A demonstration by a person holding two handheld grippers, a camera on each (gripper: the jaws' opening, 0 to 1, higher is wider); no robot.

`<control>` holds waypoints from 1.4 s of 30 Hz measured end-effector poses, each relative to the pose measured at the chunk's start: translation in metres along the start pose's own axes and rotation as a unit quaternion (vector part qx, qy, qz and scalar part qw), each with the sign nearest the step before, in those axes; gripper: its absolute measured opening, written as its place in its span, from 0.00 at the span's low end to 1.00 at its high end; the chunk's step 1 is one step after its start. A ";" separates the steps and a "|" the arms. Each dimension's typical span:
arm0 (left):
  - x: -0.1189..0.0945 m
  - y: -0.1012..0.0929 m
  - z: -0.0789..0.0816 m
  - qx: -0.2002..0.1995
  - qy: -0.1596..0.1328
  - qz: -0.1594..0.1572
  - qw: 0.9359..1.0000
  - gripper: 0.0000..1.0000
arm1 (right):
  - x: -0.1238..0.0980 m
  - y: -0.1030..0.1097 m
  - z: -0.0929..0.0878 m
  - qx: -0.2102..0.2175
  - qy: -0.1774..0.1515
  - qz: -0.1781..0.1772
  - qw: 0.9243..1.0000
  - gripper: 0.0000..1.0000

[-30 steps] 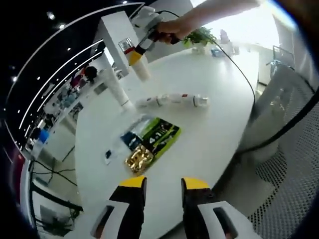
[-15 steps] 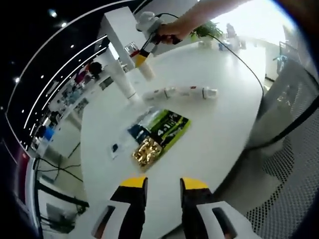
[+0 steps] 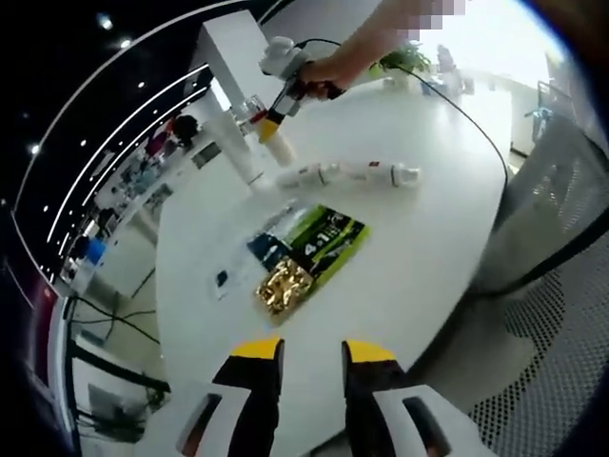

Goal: Arrange the skincare products in the storage area until every visible bottle or jar stands upright without overlapping.

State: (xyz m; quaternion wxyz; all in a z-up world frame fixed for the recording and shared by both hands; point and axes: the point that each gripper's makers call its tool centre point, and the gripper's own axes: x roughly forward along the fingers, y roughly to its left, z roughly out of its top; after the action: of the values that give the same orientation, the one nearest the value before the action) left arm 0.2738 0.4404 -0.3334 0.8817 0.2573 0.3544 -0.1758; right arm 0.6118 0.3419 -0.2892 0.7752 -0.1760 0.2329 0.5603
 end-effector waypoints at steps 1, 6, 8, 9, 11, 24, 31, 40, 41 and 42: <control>0.000 0.001 0.000 -0.001 -0.001 0.001 1.000 0.25 | 0.001 -0.001 0.000 0.002 -0.003 0.001 1.000 0.30; 0.000 0.002 -0.002 -0.002 0.000 0.002 1.000 0.24 | 0.007 -0.007 0.000 0.017 -0.017 0.004 1.000 0.30; 0.000 0.002 -0.003 -0.001 0.002 0.002 1.000 0.24 | 0.009 -0.006 0.000 0.017 -0.021 0.008 1.000 0.30; 0.000 0.002 -0.004 -0.001 0.003 0.002 1.000 0.24 | 0.009 -0.006 0.000 0.016 -0.022 0.009 1.000 0.30; 0.001 0.002 -0.005 -0.001 0.005 0.001 1.000 0.24 | 0.010 -0.006 0.000 0.014 -0.023 0.012 1.000 0.30; 0.001 0.000 -0.003 -0.002 0.001 -0.004 1.000 0.24 | 0.023 0.000 -0.007 -0.028 -0.042 0.073 0.996 0.30; 0.002 -0.004 -0.002 0.001 0.000 -0.012 1.000 0.24 | 0.024 0.008 -0.005 -0.078 -0.063 0.148 0.984 0.31; 0.001 -0.005 -0.001 0.001 0.002 -0.012 1.000 0.24 | 0.027 0.003 -0.005 -0.121 -0.034 0.188 0.974 0.31; 0.001 -0.005 -0.001 0.001 0.002 -0.012 1.000 0.24 | 0.027 0.001 -0.005 -0.121 -0.033 0.190 0.974 0.31; 0.001 -0.005 -0.001 0.001 0.002 -0.012 1.000 0.24 | 0.027 0.001 -0.005 -0.123 -0.033 0.192 0.973 0.31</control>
State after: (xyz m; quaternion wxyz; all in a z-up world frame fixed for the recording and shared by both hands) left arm 0.2720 0.4369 -0.3365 0.8785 0.2541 0.3591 -0.1861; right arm 0.6175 0.3611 -0.3085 0.6332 -0.2031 0.1658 0.7282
